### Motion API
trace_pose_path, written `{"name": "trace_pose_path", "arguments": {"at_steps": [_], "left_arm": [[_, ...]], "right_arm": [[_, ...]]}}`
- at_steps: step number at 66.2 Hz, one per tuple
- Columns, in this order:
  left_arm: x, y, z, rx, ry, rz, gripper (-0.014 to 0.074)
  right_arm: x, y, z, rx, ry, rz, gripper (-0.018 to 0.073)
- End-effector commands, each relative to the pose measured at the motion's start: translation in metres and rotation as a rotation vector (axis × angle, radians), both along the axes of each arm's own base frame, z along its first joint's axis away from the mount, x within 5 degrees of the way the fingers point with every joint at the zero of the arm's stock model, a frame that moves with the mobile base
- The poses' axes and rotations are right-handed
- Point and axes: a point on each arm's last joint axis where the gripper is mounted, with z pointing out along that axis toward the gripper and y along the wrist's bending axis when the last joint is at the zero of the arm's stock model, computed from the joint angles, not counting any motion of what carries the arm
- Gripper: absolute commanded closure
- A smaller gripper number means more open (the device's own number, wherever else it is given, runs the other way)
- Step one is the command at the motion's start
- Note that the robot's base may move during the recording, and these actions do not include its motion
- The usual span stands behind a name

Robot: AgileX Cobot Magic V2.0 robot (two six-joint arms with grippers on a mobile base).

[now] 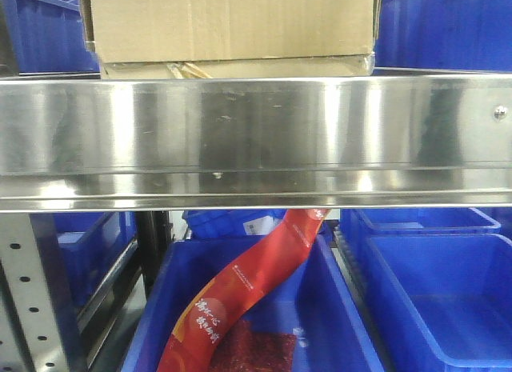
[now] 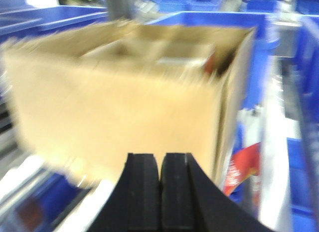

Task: Stack two boxes on right shelf middle
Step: 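Open both grippers and release the boxes on the shelf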

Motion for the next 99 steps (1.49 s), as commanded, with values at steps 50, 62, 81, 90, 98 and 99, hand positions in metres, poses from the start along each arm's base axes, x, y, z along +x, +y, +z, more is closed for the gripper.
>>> {"name": "trace_pose_path", "arguments": {"at_steps": [50, 62, 81, 90, 98, 99], "left_arm": [[-0.108, 0.037, -0.065, -0.041, -0.204, -0.008, 0.0687], [-0.108, 0.037, -0.065, -0.041, -0.204, -0.008, 0.0687], [-0.108, 0.037, -0.065, -0.041, -0.204, -0.008, 0.0687], [-0.108, 0.037, -0.065, -0.041, -0.204, -0.008, 0.0687], [-0.108, 0.037, -0.065, -0.041, -0.204, -0.008, 0.0687], [-0.108, 0.037, -0.065, -0.041, -0.204, -0.008, 0.0687]], "right_arm": [[-0.085, -0.032, 0.008, 0.105, -0.229, 0.018, 0.0727], [-0.091, -0.033, -0.011, 0.221, -0.156, 0.018, 0.0727], [-0.122, -0.069, -0.076, -0.049, -0.237, -0.203, 0.0727], [-0.136, -0.078, -0.107, -0.055, -0.285, -0.309, 0.0727], [-0.145, -0.08, -0.13, -0.053, -0.29, -0.334, 0.0727], [-0.145, -0.08, -0.135, -0.054, -0.283, -0.334, 0.0727]]}}
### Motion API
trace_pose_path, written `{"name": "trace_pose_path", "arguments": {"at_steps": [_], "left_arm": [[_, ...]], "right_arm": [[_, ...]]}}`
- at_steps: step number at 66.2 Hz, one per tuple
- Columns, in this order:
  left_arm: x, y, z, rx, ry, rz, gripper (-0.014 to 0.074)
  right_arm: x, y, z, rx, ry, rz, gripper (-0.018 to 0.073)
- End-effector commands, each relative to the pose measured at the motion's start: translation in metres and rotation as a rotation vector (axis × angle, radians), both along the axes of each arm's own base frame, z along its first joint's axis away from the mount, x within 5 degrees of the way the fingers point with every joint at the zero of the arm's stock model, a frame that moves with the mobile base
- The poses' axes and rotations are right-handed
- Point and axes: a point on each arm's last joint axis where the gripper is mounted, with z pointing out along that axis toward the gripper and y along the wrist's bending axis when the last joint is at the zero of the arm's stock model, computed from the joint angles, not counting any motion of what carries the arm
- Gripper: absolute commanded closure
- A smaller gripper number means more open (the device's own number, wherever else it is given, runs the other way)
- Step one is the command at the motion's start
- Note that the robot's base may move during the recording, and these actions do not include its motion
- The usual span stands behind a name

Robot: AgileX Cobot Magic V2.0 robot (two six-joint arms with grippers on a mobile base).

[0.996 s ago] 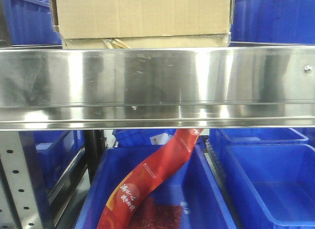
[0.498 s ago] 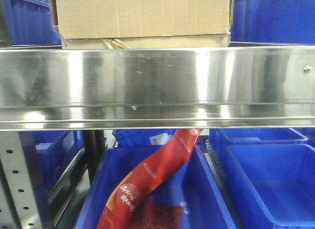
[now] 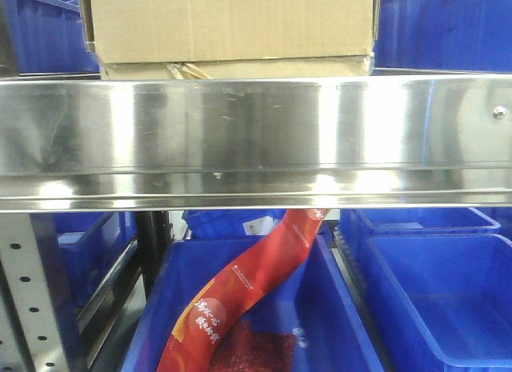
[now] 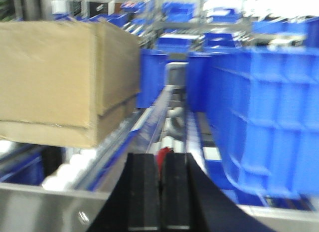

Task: Stack two boxes on right shelf middle

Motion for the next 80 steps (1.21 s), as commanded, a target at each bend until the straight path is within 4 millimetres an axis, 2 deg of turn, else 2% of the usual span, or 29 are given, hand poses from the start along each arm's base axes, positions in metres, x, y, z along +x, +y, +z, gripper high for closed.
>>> {"name": "trace_pose_path", "arguments": {"at_steps": [1, 14, 19, 80], "left_arm": [[-0.001, 0.001, 0.002, -0.001, -0.027, 0.003, 0.0687], [-0.001, 0.001, 0.002, -0.001, -0.027, 0.003, 0.0687], [-0.001, 0.001, 0.002, -0.001, -0.027, 0.003, 0.0687], [-0.001, 0.001, 0.002, 0.016, -0.027, 0.011, 0.0687]], "right_arm": [[-0.005, -0.001, -0.013, -0.006, -0.031, -0.015, 0.0727], [-0.013, -0.001, -0.042, -0.004, -0.042, -0.017, 0.0727], [-0.016, -0.001, -0.038, 0.002, -0.095, -0.017, 0.0727], [-0.016, -0.001, -0.04, 0.008, -0.076, -0.023, 0.0727]]}}
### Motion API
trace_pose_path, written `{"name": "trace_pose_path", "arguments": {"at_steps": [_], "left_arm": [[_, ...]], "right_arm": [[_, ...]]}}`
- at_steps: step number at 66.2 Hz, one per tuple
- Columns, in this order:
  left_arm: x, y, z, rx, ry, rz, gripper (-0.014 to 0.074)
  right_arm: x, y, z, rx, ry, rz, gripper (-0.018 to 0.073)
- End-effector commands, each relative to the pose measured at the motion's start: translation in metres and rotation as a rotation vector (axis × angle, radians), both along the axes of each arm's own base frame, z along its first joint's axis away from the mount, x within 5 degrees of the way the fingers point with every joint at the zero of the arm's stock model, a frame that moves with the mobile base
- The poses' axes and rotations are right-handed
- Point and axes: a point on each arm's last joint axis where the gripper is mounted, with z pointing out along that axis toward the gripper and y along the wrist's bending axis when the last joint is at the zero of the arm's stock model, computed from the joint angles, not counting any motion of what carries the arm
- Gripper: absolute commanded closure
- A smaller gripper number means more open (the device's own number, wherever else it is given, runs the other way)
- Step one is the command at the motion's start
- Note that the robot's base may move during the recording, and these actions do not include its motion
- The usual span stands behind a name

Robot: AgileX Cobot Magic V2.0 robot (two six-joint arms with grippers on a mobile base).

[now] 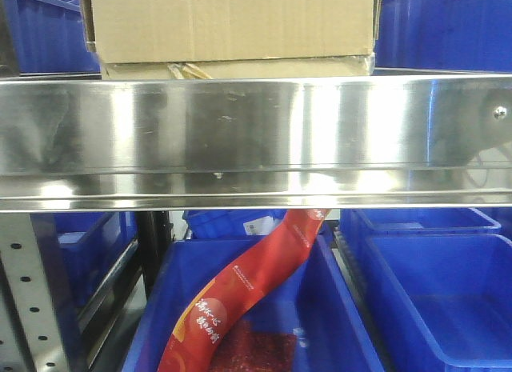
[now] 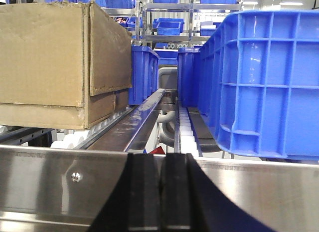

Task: Stack two boxes on right shelf middle

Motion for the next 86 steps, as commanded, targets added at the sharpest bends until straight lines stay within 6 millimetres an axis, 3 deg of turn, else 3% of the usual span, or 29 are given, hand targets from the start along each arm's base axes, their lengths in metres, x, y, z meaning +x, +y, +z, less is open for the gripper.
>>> {"name": "trace_pose_path", "arguments": {"at_steps": [1, 10, 26, 44, 48, 86], "left_arm": [[-0.001, 0.002, 0.001, 0.025, -0.024, 0.018, 0.0687], [-0.002, 0.01, -0.018, 0.071, 0.009, 0.106, 0.0687], [-0.019, 0.02, -0.066, 0.196, -0.083, 0.238, 0.0687], [-0.023, 0.026, -0.111, 0.193, -0.111, 0.34, 0.0687], [-0.024, 0.026, -0.104, 0.165, -0.189, 0.346, 0.0687], [-0.023, 0.023, -0.111, 0.169, -0.121, 0.286, 0.0687]], "right_arm": [[0.0, -0.001, 0.001, 0.001, -0.025, -0.008, 0.0727], [0.0, -0.001, 0.001, 0.001, -0.025, -0.008, 0.0727], [0.0, -0.001, 0.001, 0.001, -0.025, -0.008, 0.0727], [0.0, -0.001, 0.001, 0.001, -0.025, -0.008, 0.0727], [0.0, -0.001, 0.001, 0.001, -0.025, -0.008, 0.0727], [0.0, -0.001, 0.001, 0.001, -0.025, -0.008, 0.0727]]}}
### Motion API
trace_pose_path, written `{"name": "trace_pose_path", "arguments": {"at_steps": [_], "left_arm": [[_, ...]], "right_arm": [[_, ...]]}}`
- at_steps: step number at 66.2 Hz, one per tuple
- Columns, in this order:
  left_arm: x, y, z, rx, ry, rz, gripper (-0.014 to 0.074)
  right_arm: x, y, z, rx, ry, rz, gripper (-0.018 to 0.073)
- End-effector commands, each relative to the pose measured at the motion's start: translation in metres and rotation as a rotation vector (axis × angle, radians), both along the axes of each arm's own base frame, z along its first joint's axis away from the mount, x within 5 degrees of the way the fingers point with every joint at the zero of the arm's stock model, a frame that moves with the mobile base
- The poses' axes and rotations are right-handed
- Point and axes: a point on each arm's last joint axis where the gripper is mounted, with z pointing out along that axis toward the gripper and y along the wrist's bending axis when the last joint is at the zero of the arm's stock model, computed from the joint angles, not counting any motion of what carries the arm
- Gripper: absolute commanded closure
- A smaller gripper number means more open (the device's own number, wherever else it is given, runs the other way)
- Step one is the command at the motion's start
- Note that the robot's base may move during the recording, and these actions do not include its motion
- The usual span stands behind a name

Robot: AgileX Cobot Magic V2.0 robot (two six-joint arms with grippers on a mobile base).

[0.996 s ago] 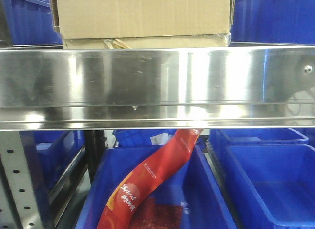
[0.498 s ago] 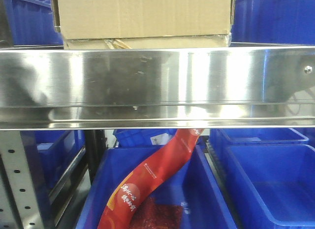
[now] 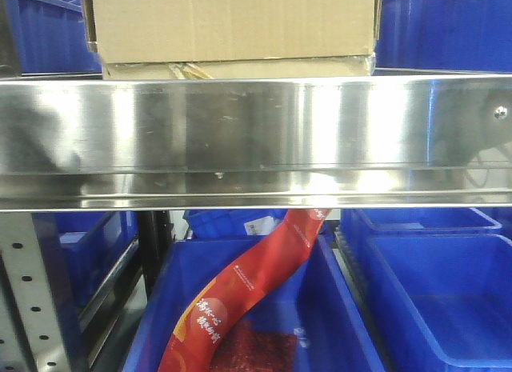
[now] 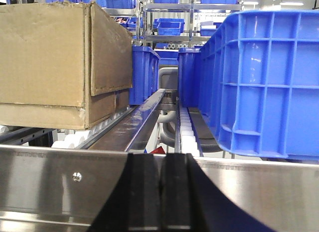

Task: Stack two boxes on right shelf middle

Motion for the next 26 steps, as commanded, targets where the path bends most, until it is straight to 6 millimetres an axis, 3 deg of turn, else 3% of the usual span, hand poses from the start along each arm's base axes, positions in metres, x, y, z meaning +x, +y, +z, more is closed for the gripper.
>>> {"name": "trace_pose_path", "arguments": {"at_steps": [1, 26], "left_arm": [[-0.0007, -0.0002, 0.0019, -0.016, -0.017, -0.005, 0.0687], [-0.0007, -0.0002, 0.0019, -0.016, -0.017, -0.005, 0.0687]], "right_arm": [[-0.0004, -0.0005, 0.0017, 0.001, -0.025, -0.008, 0.0727], [-0.0004, -0.0005, 0.0017, 0.001, -0.025, -0.008, 0.0727]]}}
